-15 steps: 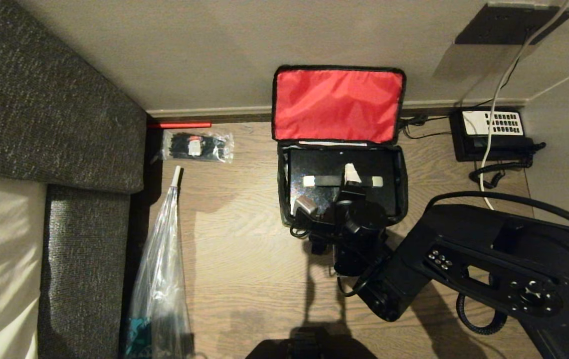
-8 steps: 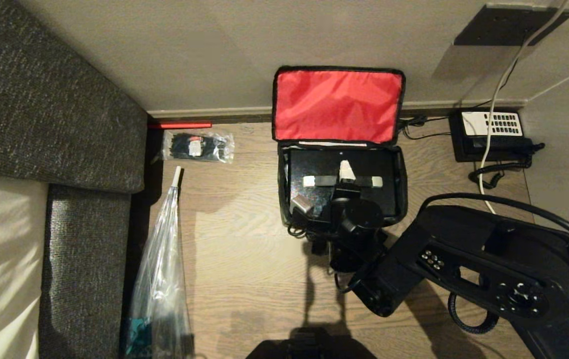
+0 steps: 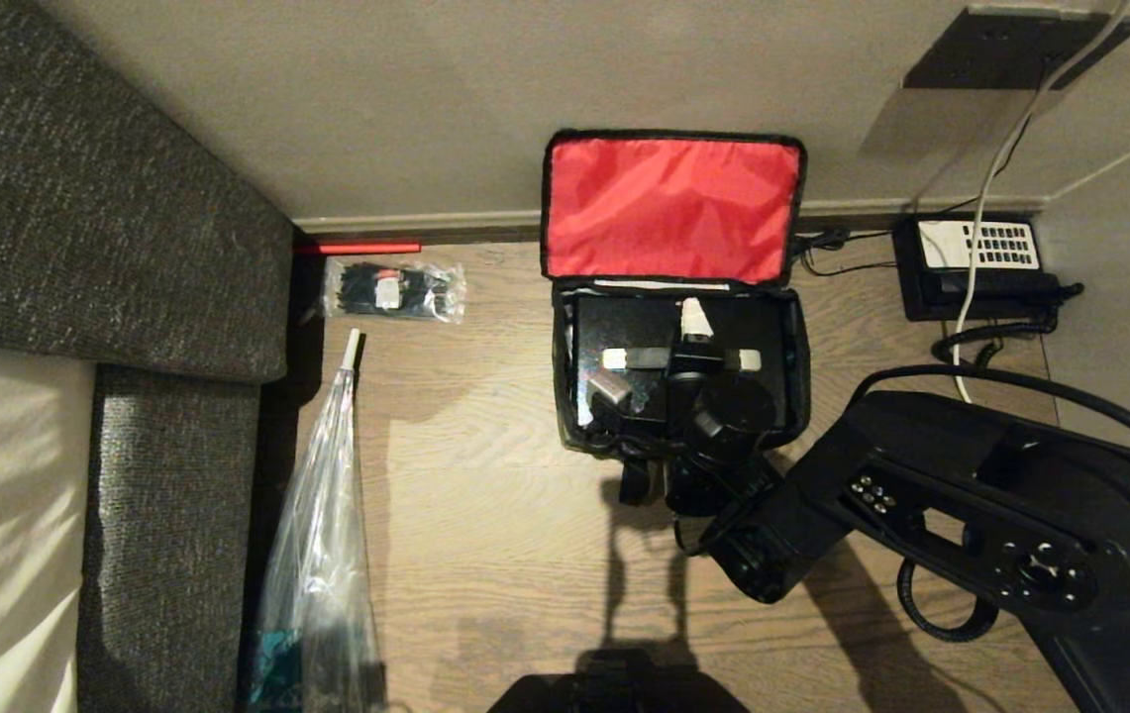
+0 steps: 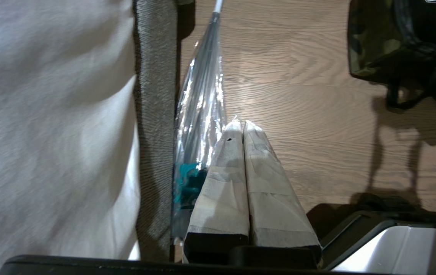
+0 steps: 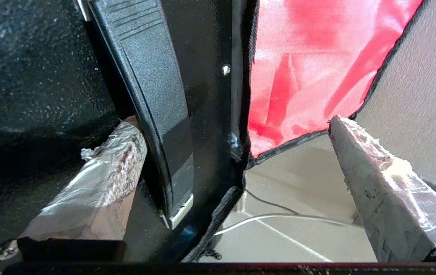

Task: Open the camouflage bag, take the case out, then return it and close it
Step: Grip the handle

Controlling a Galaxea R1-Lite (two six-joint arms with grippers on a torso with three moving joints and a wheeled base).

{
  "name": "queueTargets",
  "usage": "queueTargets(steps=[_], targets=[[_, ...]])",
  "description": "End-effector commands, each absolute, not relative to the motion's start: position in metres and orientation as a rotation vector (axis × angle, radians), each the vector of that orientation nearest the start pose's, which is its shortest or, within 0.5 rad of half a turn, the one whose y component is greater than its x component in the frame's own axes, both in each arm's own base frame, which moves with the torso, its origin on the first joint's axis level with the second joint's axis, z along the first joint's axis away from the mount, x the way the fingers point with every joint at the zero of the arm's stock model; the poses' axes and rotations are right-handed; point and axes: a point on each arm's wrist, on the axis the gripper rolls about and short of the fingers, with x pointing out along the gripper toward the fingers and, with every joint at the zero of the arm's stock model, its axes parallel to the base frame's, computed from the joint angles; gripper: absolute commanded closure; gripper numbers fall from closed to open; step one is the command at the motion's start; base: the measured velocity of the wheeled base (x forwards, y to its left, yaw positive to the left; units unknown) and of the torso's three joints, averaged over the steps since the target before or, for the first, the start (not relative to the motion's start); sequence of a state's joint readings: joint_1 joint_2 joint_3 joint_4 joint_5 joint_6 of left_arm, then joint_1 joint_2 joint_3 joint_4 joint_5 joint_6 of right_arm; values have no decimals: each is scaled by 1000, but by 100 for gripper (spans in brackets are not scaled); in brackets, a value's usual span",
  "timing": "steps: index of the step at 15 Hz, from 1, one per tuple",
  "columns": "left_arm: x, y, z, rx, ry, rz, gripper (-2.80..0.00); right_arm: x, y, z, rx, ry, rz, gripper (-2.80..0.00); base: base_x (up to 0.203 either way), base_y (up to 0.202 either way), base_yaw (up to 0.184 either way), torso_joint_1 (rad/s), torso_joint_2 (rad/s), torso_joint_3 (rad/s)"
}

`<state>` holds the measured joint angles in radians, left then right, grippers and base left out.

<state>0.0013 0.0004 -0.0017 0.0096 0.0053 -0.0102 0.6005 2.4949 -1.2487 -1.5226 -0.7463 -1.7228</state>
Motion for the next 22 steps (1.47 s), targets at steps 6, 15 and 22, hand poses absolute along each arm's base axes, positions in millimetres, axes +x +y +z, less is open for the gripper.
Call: queueTargets(steps=[6,15,22], targets=[[-23,0,75,-11,8,8,0,414,242,36,-1557,15,-335,-280,0,0,0,0,0,0],[-23,0,75,-11,9,8,0,441,228,24,-1483,49,-430,-280,0,0,0,0,0,0],[-23,0,75,-11,8,8,0,465,220,34,-1455,17,-534,-280,0,0,0,0,0,0]])
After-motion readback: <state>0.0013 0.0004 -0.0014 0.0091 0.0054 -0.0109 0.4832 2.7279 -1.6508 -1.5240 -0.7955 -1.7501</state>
